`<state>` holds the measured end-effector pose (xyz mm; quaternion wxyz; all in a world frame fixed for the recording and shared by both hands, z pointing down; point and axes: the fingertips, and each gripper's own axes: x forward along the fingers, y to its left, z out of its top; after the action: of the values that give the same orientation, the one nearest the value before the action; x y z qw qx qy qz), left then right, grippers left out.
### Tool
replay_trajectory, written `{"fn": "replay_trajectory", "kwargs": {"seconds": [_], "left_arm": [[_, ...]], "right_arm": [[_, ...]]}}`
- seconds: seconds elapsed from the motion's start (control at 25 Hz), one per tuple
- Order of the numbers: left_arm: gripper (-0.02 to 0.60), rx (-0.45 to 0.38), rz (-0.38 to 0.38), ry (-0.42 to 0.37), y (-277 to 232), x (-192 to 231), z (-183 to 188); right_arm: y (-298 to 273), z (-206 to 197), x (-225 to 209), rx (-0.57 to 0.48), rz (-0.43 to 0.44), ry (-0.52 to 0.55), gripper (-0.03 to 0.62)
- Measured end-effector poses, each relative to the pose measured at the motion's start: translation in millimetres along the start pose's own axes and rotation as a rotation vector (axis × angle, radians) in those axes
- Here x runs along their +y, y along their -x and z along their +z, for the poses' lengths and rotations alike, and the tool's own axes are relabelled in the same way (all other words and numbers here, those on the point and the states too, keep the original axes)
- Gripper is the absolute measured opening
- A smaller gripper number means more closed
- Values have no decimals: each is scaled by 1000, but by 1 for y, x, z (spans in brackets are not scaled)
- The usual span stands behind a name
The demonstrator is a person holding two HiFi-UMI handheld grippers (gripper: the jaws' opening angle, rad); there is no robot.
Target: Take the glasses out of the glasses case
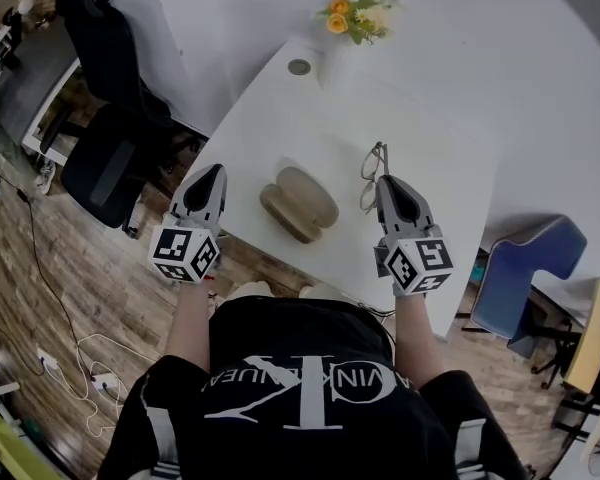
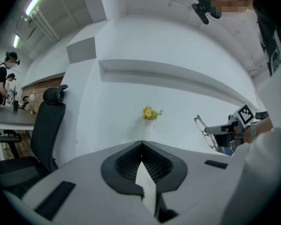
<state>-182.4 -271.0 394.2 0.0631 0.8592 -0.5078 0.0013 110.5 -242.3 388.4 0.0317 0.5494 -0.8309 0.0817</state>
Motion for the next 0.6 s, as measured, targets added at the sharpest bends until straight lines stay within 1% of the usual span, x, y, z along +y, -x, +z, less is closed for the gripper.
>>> {"fn": "replay_trajectory", "kwargs": {"seconds": [0.6], "left_arm": [[14, 9, -4, 0, -5, -1, -3]], "right_arm": [[-1, -2, -4, -5, -5, -4, 34]]}}
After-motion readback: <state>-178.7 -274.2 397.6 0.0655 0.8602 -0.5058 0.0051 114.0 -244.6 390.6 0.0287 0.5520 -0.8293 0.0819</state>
